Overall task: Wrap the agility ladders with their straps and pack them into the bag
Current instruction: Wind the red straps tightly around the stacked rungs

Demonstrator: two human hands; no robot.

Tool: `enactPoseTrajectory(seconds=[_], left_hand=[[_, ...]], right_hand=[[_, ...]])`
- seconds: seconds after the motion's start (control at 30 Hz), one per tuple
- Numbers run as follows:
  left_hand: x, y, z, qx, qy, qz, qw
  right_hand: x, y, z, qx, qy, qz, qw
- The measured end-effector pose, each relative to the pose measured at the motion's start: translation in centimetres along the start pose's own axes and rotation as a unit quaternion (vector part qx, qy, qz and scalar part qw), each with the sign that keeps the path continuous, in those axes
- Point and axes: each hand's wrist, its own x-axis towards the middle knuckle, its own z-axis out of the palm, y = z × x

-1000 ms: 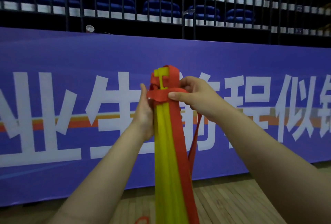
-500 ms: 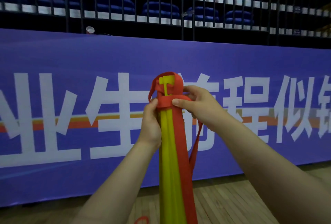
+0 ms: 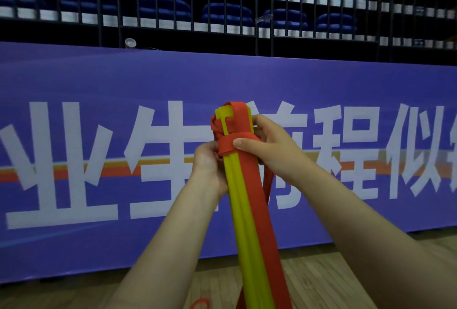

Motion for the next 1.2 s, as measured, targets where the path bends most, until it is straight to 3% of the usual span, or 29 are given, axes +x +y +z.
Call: enactPoseTrajectory(seconds=[0.07, 0.13, 0.27, 0.33, 0.4, 0.53, 0.67, 0.77, 0.87, 0.9, 1.0, 1.07, 1.2], left_hand=[[0.1, 0.7, -0.5, -0.054, -0.026, 0.014, 0.998], [0.4, 0.9, -0.7, -0.062, -0.055, 0.1, 0.991], [0.4, 0.6, -0.8, 0.069, -0.02, 0.343, 0.937], [0.0, 1.1, -0.7, 0.091, -0.026, 0.39, 0.916], [-0.2, 1.9, -0.3, 0.109, -0.058, 0.387, 0.914], [0.2, 3.1, 0.7, 0.251, -0.031, 0.396, 0.883], [0.1, 2.8, 0.9, 0.359, -0.041, 0.337, 0.87], [-1.0, 1.4, -0.1, 0.341, -0.047, 0.336, 0.877], [-2.7, -0.7, -0.6, 0.236, -0.09, 0.286, 0.924], [-3.2, -1.7, -0.4, 0.238, -0.097, 0.285, 0.923], [-3.3, -3.6, 0.6, 0.342, -0.04, 0.346, 0.873], [-2.8, -3.5, 0.8, 0.315, -0.014, 0.347, 0.883], [-2.1, -3.3, -0.1, 0.256, -0.019, 0.366, 0.895]], right_hand=[[-0.1, 0.2, 0.1, 0.019, 0.012, -0.012, 1.0], [-0.3, 0.3, 0.3, 0.042, 0.015, -0.026, 0.999], [-0.8, 0.1, 0.2, 0.092, 0.015, -0.038, 0.995], [-1.1, -0.2, 0.1, 0.114, 0.01, -0.046, 0.992], [-1.3, -0.1, 0.1, 0.123, 0.002, -0.055, 0.991], [-1.5, 0.6, 0.2, 0.138, 0.005, -0.055, 0.989], [-1.6, 0.8, 0.1, 0.172, 0.021, -0.051, 0.984], [-1.3, 1.0, 0.1, 0.167, 0.067, -0.051, 0.982], [-0.8, 0.8, 0.0, 0.157, 0.104, -0.042, 0.981], [-0.5, 0.7, 0.0, 0.157, 0.115, -0.042, 0.98], [0.0, 0.3, 0.7, 0.12, 0.142, -0.053, 0.981], [0.2, 0.0, 1.2, 0.043, 0.157, -0.065, 0.984], [0.1, -1.1, 0.1, 0.012, 0.059, -0.065, 0.996]])
